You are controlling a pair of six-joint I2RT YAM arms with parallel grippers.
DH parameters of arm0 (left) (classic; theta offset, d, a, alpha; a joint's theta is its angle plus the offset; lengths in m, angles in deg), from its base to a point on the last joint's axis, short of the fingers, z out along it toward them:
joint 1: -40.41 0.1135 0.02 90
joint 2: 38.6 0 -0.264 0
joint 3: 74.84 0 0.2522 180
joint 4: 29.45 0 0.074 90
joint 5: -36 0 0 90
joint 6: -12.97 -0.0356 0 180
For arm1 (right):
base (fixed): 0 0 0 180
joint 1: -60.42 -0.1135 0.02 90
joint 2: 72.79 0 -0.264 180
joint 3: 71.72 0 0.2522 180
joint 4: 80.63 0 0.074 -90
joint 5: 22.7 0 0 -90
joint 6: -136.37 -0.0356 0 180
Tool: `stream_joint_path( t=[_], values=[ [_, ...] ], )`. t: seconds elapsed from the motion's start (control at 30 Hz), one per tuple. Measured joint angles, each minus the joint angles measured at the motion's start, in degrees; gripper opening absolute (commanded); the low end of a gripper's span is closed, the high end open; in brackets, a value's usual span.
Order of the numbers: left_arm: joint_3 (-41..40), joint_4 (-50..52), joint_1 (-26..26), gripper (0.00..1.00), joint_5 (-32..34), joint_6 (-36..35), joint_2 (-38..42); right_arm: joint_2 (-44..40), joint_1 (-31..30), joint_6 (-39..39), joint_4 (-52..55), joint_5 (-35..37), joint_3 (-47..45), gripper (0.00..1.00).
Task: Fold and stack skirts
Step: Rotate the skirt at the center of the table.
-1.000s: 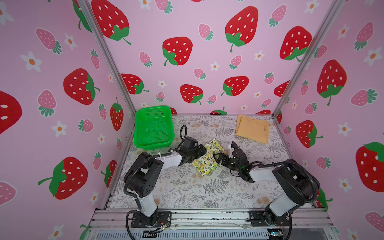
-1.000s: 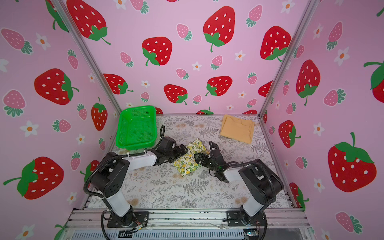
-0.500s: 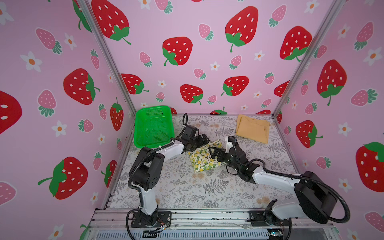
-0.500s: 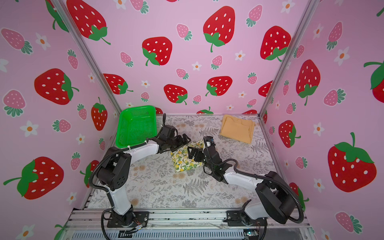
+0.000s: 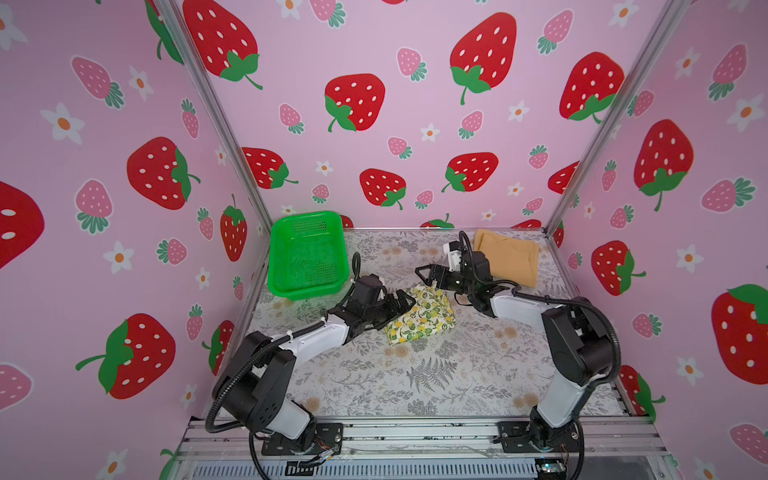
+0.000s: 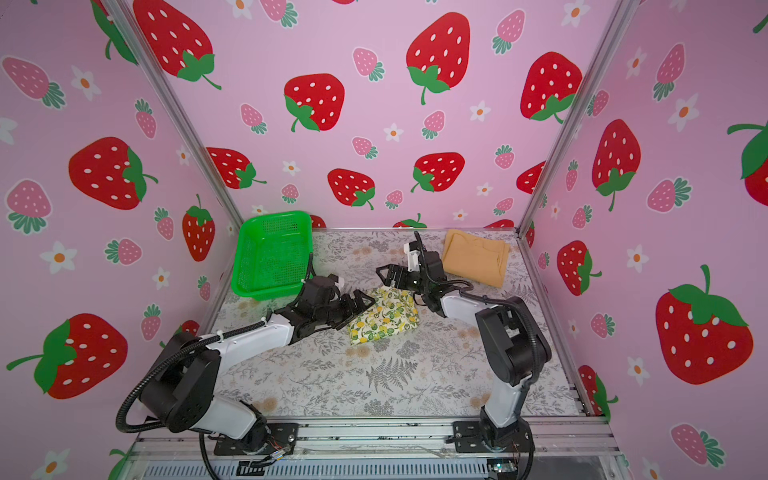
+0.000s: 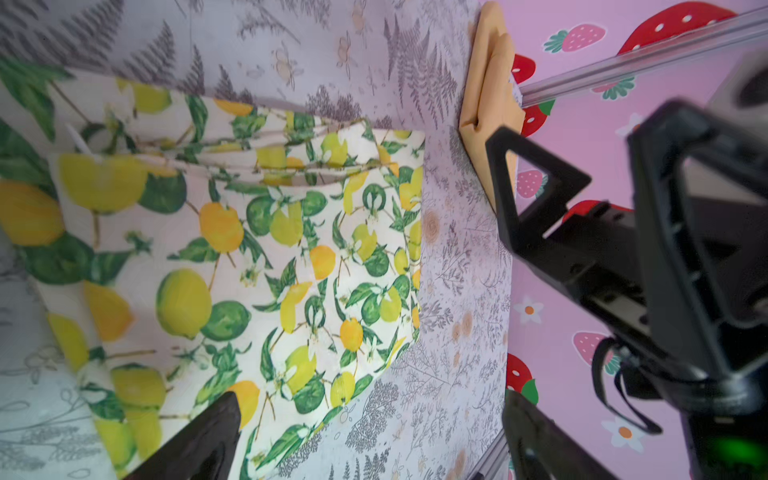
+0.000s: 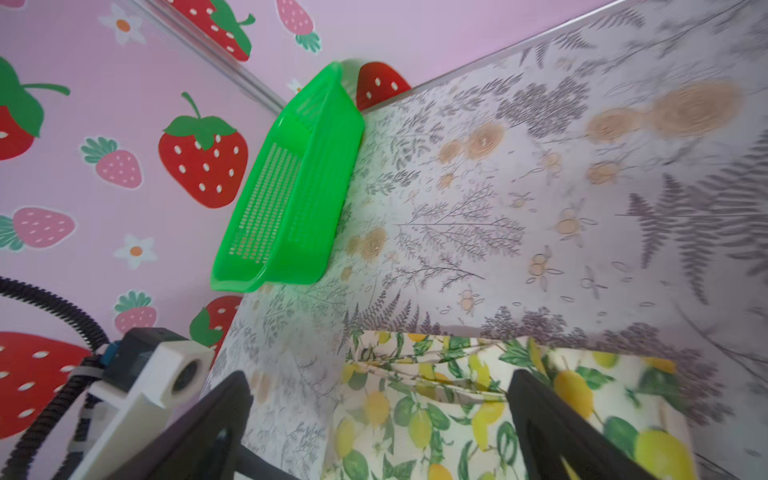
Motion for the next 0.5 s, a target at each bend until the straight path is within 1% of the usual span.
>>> stream_joint_path(
  t=[0.1,0.23,0.33,0.5],
  values=[
    [-0.8,-1.6,-1.7,0.99,0.2,0.9,0.1,2.6,0.1,-0.5,-0.5,-4.2,1.2,1.00],
    [-2.3,-4.8,-2.7,0.99,0.4,2.3,-0.3,5.4,0.1,-2.5,-2.4,-7.5,1.0,1.00],
    [-4.2,-7.9,-2.7,0.99,0.7,3.4,-2.3,7.0,0.1,-4.3,-5.5,-8.2,-1.2,1.00],
    [-6.1,-10.1,-2.1,1.00,1.3,3.8,-6.9,7.5,0.1,-7.4,-10.2,-7.7,-7.7,1.00]
  ],
)
